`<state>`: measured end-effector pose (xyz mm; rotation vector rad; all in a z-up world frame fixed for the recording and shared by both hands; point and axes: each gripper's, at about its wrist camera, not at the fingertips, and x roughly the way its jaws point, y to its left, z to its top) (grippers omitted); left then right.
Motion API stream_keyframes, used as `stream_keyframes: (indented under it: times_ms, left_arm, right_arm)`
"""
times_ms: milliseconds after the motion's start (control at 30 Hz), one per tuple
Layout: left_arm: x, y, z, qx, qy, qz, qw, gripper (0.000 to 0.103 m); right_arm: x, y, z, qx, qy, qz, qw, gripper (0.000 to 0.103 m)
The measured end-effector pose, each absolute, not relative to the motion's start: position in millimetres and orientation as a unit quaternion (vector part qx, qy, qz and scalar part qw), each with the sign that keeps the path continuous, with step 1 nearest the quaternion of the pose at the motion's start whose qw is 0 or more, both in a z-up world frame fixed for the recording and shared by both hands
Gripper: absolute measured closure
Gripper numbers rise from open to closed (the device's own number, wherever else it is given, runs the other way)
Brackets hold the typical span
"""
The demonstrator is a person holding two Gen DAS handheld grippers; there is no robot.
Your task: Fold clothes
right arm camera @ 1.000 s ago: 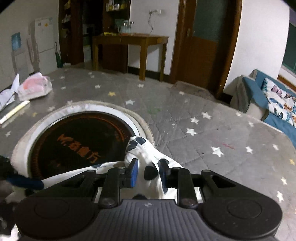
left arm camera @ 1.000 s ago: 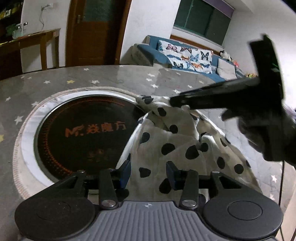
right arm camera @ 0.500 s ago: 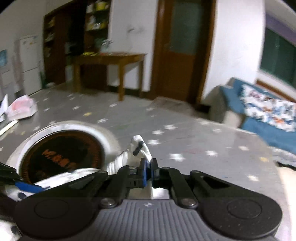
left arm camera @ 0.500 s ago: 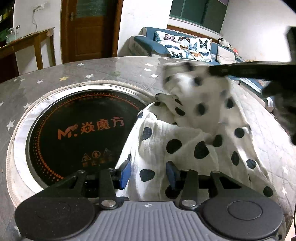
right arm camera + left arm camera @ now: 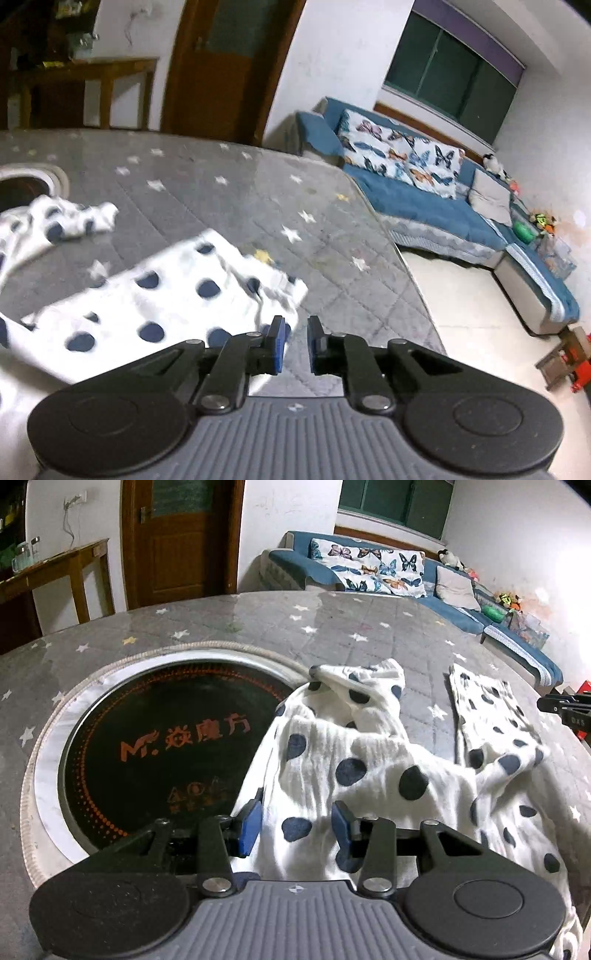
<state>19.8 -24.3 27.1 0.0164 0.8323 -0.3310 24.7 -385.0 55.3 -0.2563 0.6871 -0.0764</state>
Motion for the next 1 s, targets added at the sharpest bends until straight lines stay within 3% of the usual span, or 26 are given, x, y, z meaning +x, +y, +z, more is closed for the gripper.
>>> stream_keyframes:
  times_ms: [233, 300, 433, 600, 700, 767, 833, 1000]
  left_arm:
    - [29, -24, 38, 0.008, 0.386, -0.146, 0.911, 0.058]
    - [33, -24, 37, 0.009, 0.387, -0.140, 0.911, 0.058]
    - [41, -24, 35, 0.022, 0.386, -0.130, 0.913, 0.058]
    - [48, -23, 28, 0.037, 0.390, -0.123, 0.912, 0.058]
    - [50, -23, 23, 0.045, 0.392, -0.124, 0.911, 0.058]
    - [50, -23, 21, 0.050, 0.392, -0.126, 0.910, 0.058]
    - [50, -24, 19, 0.053, 0.391, -0.128, 0.910, 0.058]
    - [49, -26, 16, 0.058, 0.389, -0.134, 0.910, 0.075]
  right_arm:
    - [48, -311, 87, -0.084, 0.307, 0.135, 0.938, 0.084]
    - [61, -281, 86, -0.085, 0.316, 0.184, 0.927, 0.084]
    - [84, -231, 76, -0.109, 0.337, 0.241, 0.904, 0.070]
    - [108, -197, 53, -0.142, 0.367, 0.260, 0.882, 0.071]
    - [114, -194, 46, -0.152, 0.378, 0.256, 0.877, 0.072]
    - [117, -192, 43, -0.157, 0.384, 0.252, 0.875, 0.087]
    - [118, -193, 42, -0.163, 0.388, 0.247, 0.873, 0.094]
    - [117, -196, 52, -0.182, 0.364, 0.231, 0.884, 0.100]
